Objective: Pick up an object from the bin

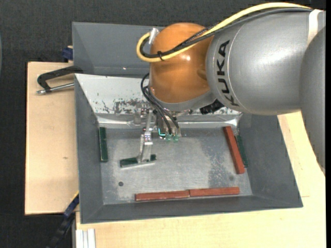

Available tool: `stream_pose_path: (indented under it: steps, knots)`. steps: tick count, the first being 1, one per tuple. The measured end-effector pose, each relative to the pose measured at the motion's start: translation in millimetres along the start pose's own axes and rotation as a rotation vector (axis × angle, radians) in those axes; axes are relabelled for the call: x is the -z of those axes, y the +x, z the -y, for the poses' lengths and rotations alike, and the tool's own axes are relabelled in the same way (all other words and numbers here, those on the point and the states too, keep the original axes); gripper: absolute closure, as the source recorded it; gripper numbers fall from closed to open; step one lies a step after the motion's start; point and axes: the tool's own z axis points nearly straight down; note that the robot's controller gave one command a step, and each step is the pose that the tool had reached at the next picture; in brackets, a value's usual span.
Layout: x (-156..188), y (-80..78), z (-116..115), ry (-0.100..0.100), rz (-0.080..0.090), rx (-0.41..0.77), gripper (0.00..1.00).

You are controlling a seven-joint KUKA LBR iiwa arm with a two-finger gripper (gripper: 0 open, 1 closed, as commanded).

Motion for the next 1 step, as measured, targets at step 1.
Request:
stream_pose_path:
  steps: [1]
  knots:
    - [-37.6,-1.0,2.1,-0.002,0.006,-0.054,0.00]
